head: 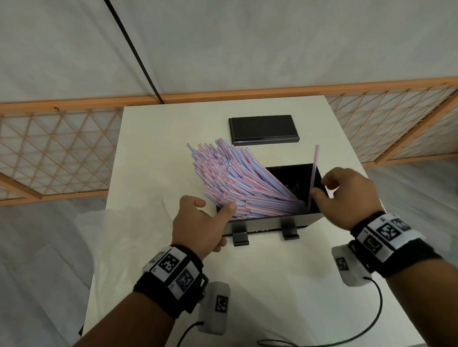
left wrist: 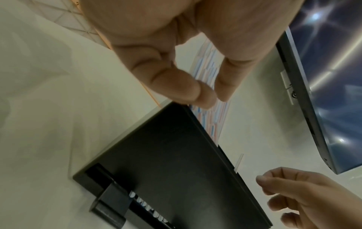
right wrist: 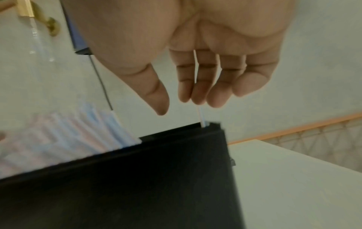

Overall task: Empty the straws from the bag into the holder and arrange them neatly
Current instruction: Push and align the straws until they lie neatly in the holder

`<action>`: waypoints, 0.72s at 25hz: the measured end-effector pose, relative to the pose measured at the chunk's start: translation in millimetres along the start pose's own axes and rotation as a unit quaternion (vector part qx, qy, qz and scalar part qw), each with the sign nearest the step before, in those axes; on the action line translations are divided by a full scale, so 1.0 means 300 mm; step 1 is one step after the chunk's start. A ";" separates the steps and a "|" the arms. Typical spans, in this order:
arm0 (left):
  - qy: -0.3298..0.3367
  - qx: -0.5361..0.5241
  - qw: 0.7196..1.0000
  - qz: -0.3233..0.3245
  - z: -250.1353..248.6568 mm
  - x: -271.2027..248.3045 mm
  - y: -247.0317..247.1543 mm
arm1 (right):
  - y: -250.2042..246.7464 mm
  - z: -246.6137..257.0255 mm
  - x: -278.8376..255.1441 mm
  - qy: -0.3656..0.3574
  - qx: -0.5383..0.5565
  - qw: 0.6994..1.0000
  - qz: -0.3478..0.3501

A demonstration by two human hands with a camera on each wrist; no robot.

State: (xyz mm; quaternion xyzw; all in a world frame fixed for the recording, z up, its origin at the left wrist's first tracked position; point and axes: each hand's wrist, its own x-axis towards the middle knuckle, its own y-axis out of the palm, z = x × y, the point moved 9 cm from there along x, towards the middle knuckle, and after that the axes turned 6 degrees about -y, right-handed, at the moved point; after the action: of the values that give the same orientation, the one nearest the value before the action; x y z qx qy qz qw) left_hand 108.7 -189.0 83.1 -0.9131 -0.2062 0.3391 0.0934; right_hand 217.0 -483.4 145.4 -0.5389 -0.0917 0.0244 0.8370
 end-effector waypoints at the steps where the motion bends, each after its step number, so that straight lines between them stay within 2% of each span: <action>1: 0.005 -0.001 1.000 -0.002 -0.001 -0.004 0.003 | -0.011 -0.024 0.021 0.025 0.003 1.000 0.015; 3: 0.030 0.009 0.999 -0.025 -0.010 -0.016 -0.009 | -0.009 -0.030 0.065 0.038 -0.018 0.996 0.078; 5: 0.103 0.072 0.989 -0.072 -0.046 -0.039 -0.030 | -0.001 0.007 0.098 0.018 -0.048 0.990 0.130; 7: 0.186 0.121 0.971 -0.092 -0.092 -0.070 -0.022 | -0.001 0.039 0.140 0.015 -0.056 0.988 0.143; 10: 0.263 0.134 0.954 -0.054 -0.131 -0.096 0.033 | 0.017 0.056 0.211 0.028 -0.073 0.984 0.163; 13: 0.306 0.168 0.937 -0.011 -0.149 -0.112 0.089 | 0.083 0.052 0.239 0.026 -0.159 0.955 0.250; 15: 0.301 0.206 0.931 -0.005 -0.146 -0.103 0.103 | 0.091 0.066 0.247 0.002 -0.186 0.949 0.253; 18: 0.285 0.211 0.935 -0.006 -0.141 -0.086 0.100 | 0.046 0.139 0.256 -0.059 -0.117 0.976 0.175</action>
State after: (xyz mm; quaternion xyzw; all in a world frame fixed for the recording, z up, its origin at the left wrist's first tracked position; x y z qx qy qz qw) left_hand 128.2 -228.6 120.8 -0.9294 -0.0996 0.1000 0.3409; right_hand 285.6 -429.4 159.4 -0.6382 -0.0476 0.1914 0.7442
